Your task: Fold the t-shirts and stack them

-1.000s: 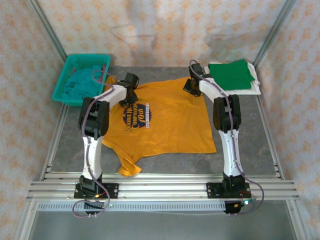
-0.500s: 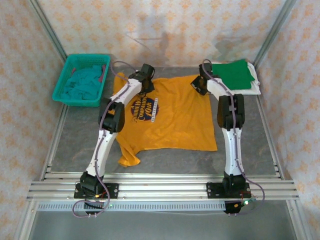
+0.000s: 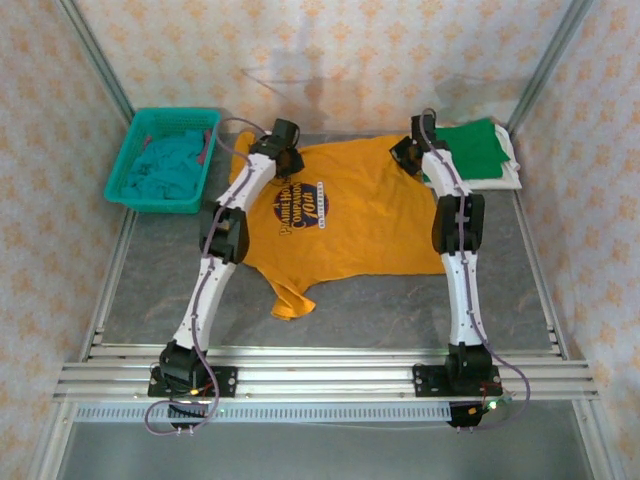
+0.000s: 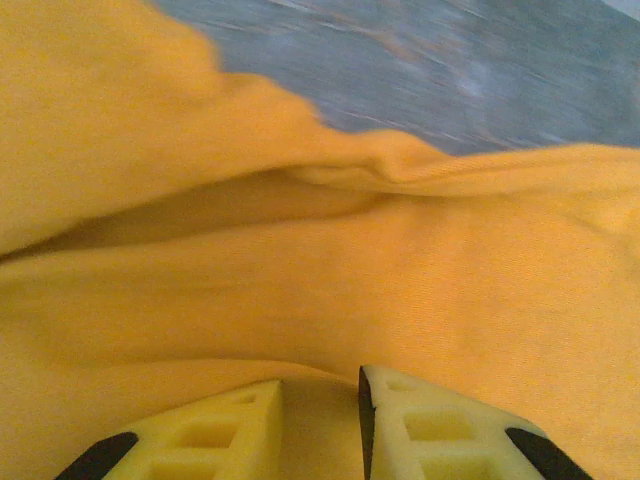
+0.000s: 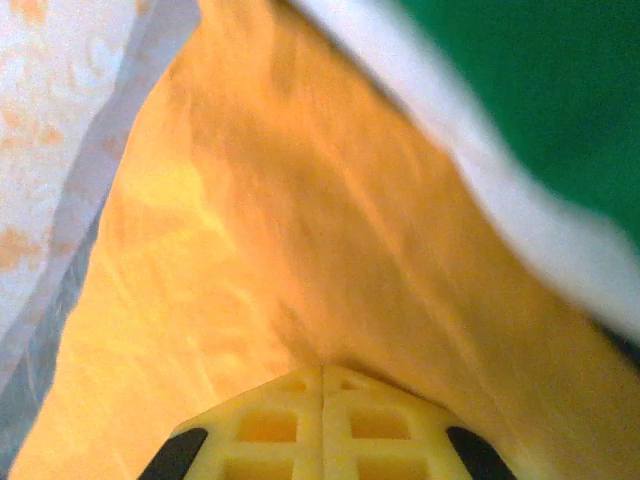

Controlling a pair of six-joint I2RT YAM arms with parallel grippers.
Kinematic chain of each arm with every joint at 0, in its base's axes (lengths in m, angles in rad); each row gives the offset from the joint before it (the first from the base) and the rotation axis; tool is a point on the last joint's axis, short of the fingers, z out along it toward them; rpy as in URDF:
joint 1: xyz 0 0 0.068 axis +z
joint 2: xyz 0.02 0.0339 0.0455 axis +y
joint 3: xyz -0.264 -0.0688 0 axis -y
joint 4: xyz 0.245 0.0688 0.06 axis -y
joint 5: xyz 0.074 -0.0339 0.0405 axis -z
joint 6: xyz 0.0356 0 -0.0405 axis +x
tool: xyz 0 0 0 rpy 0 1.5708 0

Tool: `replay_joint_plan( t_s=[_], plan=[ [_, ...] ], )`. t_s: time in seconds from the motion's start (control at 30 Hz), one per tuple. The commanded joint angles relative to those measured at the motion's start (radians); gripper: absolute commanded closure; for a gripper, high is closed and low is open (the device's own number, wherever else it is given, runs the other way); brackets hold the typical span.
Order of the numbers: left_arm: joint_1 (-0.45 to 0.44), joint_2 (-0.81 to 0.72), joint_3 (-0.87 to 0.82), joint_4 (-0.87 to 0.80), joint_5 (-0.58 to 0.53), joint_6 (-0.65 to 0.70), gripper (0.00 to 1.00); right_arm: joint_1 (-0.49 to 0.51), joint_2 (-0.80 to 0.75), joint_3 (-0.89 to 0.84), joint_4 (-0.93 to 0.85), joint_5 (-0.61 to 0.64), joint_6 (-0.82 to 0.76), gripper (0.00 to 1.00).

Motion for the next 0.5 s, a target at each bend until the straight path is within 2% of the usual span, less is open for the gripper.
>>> replay_joint_plan(
  t_s=[0.0,0.1,0.23,0.3,0.4,0.47],
  plan=[
    [0.020,-0.248,-0.130,-0.056,-0.077,0.077,0.70,0.026,-0.215,-0.112,-0.054,-0.028,-0.062,1.00],
    [-0.007,-0.533,-0.511,0.108,-0.088,0.083,0.63,0.046,-0.446,-0.382,0.028,0.003,-0.088,0.99],
    [-0.038,-0.876,-1.009,0.265,-0.115,0.022,0.61,0.073,-0.734,-0.771,0.174,0.081,-0.123,0.95],
    [-0.039,-1.005,-1.221,0.327,-0.082,-0.026,0.60,0.088,-0.858,-0.948,0.207,0.124,-0.169,0.92],
    [-0.074,-1.087,-1.350,0.262,-0.018,-0.007,0.57,0.094,-0.995,-1.155,0.219,0.176,-0.200,0.90],
    [-0.167,-1.127,-1.378,0.120,-0.050,0.030,0.56,0.094,-1.090,-1.292,0.219,0.239,-0.209,0.86]
  ],
)
